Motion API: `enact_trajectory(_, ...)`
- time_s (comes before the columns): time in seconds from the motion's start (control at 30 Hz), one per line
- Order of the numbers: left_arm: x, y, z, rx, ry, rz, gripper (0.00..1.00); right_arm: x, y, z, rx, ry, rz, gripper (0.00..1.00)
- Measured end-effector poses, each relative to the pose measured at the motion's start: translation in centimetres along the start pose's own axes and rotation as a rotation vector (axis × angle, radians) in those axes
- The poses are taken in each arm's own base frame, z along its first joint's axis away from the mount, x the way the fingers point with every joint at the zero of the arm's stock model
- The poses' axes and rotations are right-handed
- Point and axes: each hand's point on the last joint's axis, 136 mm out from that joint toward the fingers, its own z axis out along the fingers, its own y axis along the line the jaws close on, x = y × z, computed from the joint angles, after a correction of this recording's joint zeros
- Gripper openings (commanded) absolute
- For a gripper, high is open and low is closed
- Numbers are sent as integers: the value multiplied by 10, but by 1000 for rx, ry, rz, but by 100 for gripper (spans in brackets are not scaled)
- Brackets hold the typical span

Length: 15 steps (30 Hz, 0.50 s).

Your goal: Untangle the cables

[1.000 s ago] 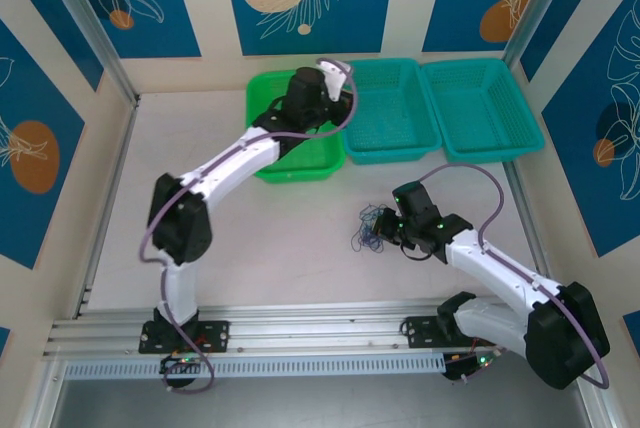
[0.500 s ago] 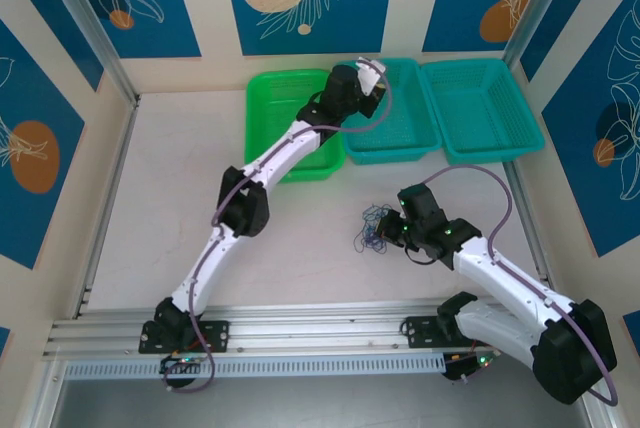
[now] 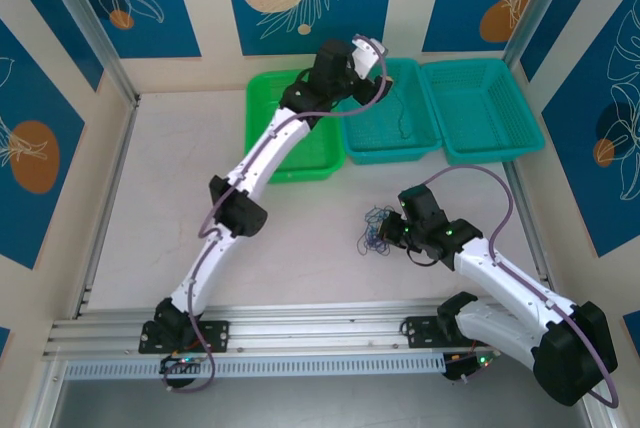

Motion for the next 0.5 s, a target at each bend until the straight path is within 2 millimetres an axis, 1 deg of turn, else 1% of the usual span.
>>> enact_trajectory(0.07,-17,-6,-27,27,11,-1,70,-1,-1,-1,5,3,-6,0)
enact_trajectory(0.2,-43,-15,-102,36,29,5,70,-6,8,-8,-18,4,-27,0)
enact_trajectory(0.23,-48,-17,-123,31,24,9,70,-8,12,-11,-33,3,-34,1)
enact_trajectory(0.33,-55,-22,-173,6,12,7,69,-11,25,-15,-81,10,-53,1)
enact_trajectory(0.37,-53,-23,-185,2,11,-6,68,-11,28,-15,-98,14,-60,1)
enact_trajectory(0.4,-46,-26,-199,-3,15,-28,68,-11,33,-15,-117,19,-67,1)
enact_trajectory(0.43,-37,-29,-208,-3,21,-56,67,-10,36,-13,-132,29,-74,1)
enact_trajectory(0.47,-24,-33,-216,-1,32,-92,67,-9,38,-11,-143,39,-80,1)
enact_trajectory(0.5,-5,-38,-223,7,55,-139,66,-7,42,-8,-158,55,-85,1)
